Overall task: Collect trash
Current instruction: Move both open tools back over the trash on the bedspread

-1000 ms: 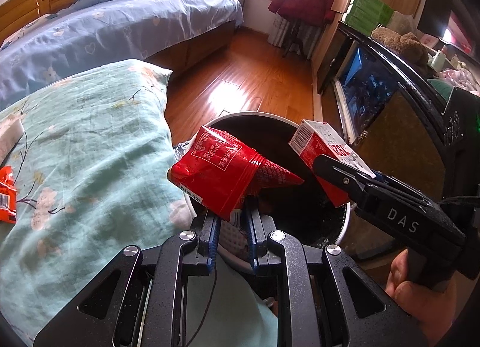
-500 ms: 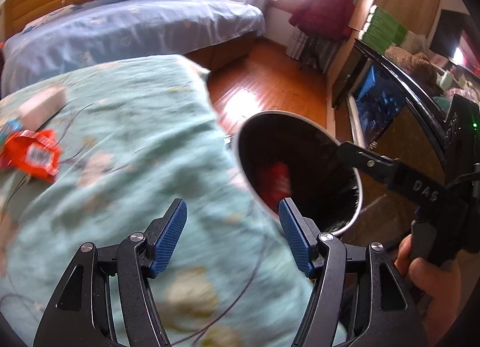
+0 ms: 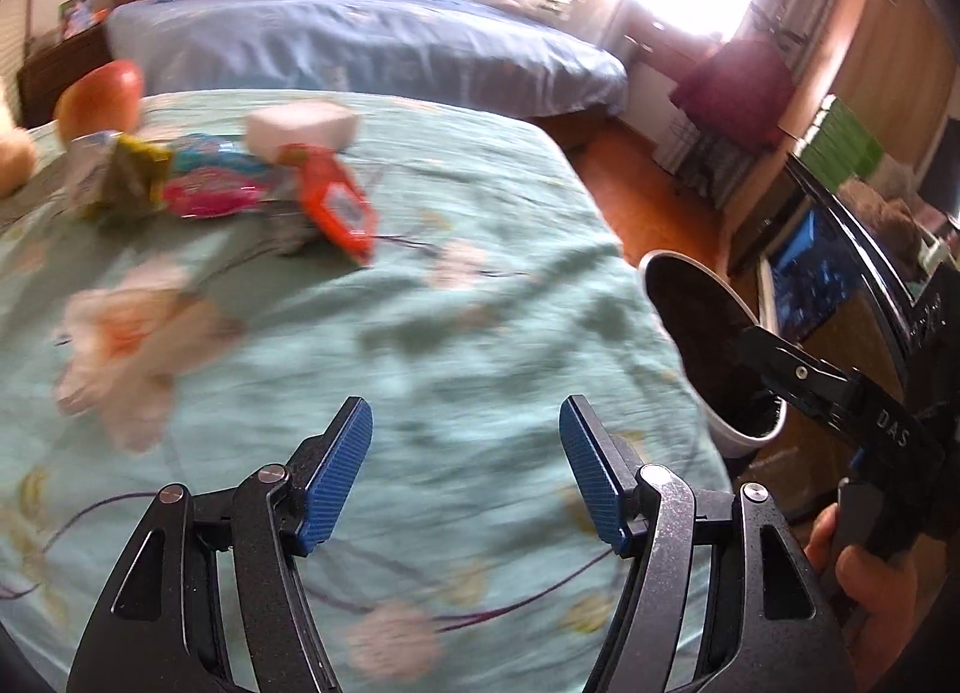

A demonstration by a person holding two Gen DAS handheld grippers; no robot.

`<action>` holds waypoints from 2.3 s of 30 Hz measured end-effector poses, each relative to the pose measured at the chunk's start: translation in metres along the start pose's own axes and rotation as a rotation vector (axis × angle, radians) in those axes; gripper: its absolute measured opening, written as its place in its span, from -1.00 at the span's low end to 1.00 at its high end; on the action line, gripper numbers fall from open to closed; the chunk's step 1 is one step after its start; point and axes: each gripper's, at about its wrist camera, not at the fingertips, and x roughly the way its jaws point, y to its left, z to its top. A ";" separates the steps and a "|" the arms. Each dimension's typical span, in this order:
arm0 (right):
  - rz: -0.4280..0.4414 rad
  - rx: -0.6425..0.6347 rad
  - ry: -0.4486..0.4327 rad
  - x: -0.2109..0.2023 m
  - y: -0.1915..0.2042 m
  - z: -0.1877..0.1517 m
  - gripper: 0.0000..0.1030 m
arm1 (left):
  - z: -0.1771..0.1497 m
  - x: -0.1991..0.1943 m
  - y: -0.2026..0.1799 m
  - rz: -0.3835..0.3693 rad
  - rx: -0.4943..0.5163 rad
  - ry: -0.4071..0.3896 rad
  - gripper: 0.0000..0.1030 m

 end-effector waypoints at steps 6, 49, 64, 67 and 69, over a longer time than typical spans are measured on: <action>0.046 -0.031 0.022 0.012 0.030 -0.012 0.75 | -0.009 -0.014 0.032 0.064 -0.028 -0.023 0.30; 0.172 -0.227 0.146 0.094 0.161 -0.011 0.81 | 0.043 -0.027 0.163 0.225 -0.169 -0.101 0.30; 0.149 -0.221 0.154 0.132 0.174 0.009 0.52 | 0.083 0.005 0.174 0.228 -0.159 -0.114 0.04; 0.126 -0.232 0.153 0.137 0.176 0.011 -0.12 | 0.085 0.013 0.176 0.201 -0.163 -0.089 -0.62; 0.110 -0.238 0.156 0.139 0.177 0.011 -0.46 | 0.085 0.014 0.176 0.195 -0.160 -0.090 -0.66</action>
